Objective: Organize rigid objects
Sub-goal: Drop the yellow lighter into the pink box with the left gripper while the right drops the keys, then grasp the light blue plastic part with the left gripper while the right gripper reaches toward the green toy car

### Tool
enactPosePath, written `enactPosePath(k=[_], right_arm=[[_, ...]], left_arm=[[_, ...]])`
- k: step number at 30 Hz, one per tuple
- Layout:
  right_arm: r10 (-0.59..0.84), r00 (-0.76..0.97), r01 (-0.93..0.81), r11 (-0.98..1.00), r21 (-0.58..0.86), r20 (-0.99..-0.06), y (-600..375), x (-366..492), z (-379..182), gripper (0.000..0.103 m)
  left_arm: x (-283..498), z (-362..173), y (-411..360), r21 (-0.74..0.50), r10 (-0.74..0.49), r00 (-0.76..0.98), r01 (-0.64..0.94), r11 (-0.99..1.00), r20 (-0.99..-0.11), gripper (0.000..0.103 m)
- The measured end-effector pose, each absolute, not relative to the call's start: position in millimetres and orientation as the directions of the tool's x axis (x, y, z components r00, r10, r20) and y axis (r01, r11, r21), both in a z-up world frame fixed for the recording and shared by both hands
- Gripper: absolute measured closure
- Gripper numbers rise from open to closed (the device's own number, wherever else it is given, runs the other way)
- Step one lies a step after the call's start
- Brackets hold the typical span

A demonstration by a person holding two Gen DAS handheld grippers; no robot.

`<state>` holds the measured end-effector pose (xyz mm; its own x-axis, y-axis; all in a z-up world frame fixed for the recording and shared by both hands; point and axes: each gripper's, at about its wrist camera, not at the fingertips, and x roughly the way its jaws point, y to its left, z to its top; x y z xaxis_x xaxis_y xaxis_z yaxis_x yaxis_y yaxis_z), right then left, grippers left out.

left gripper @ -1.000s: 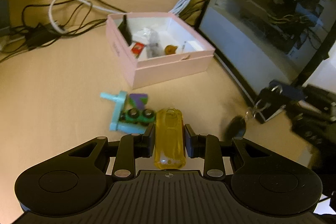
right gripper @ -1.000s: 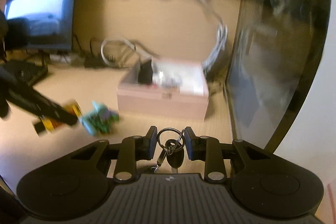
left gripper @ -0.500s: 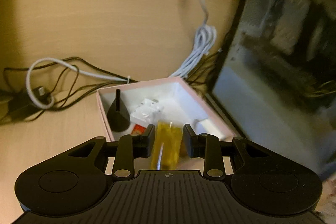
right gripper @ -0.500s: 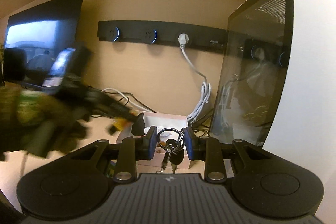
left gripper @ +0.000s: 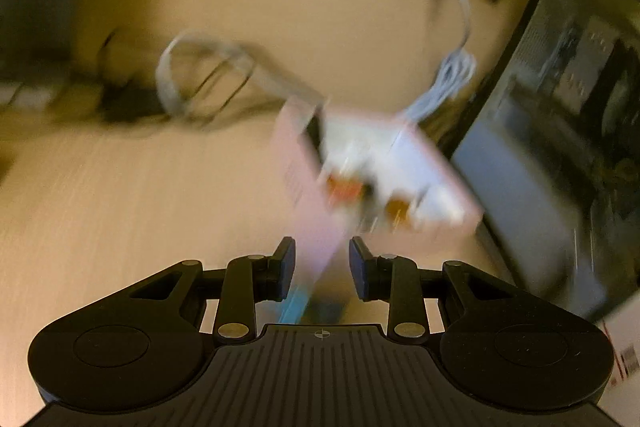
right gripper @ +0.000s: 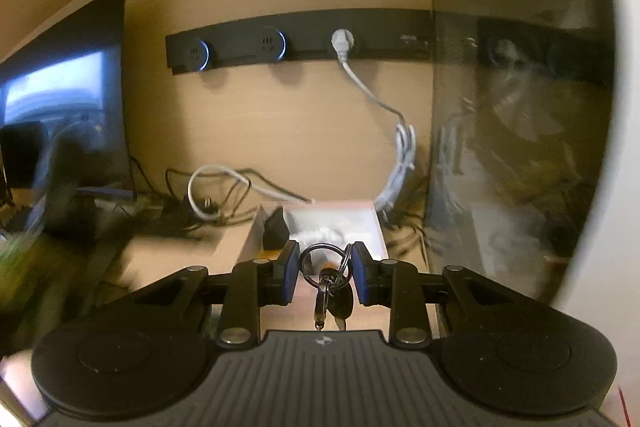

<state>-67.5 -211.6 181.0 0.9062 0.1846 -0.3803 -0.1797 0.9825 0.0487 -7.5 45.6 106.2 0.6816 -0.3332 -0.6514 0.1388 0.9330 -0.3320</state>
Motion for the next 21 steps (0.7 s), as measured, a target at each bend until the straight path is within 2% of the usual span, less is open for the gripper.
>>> enactPosePath(k=[6, 9, 13, 17, 21], right_arm=[[0.146, 0.949, -0.14, 0.989, 0.04, -0.281, -196, 25, 207, 0.075], [0.154, 0.934, -0.132, 0.987, 0.089, -0.322, -194, 56, 204, 0.067], [0.211, 0.918, -0.181, 0.976, 0.118, -0.336, -190, 35, 183, 0.045], [0.221, 0.881, -0.231, 0.973, 0.027, -0.419, -179, -3, 143, 0.044], [0.223, 0.815, -0.254, 0.967, 0.017, -0.534, -180, -36, 100, 0.044]], left_arm=[[-51, 87, 88, -0.316, -0.236, 0.644, -0.009, 0.949, -0.727, 0.071], [-61, 90, 97, -0.277, -0.195, 0.651, -0.024, 0.961, -0.734, 0.071], [-66, 88, 89, -0.242, -0.218, 0.628, 0.049, 0.969, -0.747, 0.071], [-54, 86, 60, -0.198, -0.266, 0.599, 0.179, 0.964, -0.756, 0.071], [-29, 89, 45, -0.172, -0.258, 0.625, 0.195, 0.966, -0.737, 0.071]])
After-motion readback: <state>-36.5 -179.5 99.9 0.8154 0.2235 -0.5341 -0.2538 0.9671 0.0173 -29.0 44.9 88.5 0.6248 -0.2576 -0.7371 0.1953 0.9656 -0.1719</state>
